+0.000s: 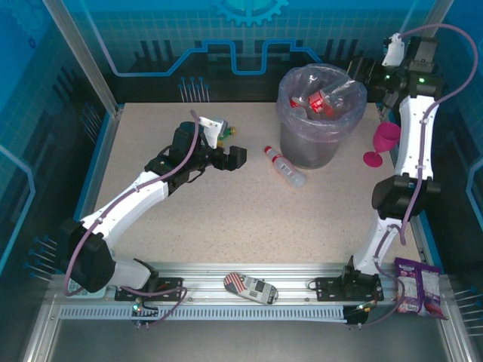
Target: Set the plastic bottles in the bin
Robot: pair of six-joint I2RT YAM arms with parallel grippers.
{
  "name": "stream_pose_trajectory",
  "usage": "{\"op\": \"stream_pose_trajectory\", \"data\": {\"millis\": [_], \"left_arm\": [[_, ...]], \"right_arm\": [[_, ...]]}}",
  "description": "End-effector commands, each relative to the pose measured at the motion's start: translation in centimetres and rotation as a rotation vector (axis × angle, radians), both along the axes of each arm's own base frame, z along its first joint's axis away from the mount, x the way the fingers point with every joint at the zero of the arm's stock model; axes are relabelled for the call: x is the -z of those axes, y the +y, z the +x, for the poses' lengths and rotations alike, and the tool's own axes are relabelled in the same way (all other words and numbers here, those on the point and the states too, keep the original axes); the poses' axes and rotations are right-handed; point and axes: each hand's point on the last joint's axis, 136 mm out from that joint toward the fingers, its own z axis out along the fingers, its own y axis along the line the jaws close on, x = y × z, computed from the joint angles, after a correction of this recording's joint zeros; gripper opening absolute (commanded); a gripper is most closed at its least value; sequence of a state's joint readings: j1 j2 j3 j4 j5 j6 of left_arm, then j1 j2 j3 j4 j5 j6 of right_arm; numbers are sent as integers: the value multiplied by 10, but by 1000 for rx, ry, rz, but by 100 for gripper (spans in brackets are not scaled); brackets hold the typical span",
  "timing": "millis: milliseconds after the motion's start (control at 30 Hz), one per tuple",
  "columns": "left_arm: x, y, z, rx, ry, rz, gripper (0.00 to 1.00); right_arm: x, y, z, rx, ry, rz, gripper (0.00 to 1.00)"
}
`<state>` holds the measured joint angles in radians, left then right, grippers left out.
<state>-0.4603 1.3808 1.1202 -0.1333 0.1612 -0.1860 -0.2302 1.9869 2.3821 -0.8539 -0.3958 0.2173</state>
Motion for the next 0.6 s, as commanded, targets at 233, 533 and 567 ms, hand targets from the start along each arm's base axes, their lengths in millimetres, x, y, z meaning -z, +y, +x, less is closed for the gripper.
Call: {"op": "stream_pose_trajectory", "data": {"millis": [233, 533, 567], "left_arm": [[6, -1, 2, -1, 29, -10, 99], [9, 0, 0, -5, 38, -5, 99], [10, 0, 0, -4, 38, -5, 99]], "right_arm": [[6, 1, 9, 1, 9, -7, 57], [53, 38, 26, -100, 105, 6, 50], [58, 43, 24, -112, 118, -2, 50]]}}
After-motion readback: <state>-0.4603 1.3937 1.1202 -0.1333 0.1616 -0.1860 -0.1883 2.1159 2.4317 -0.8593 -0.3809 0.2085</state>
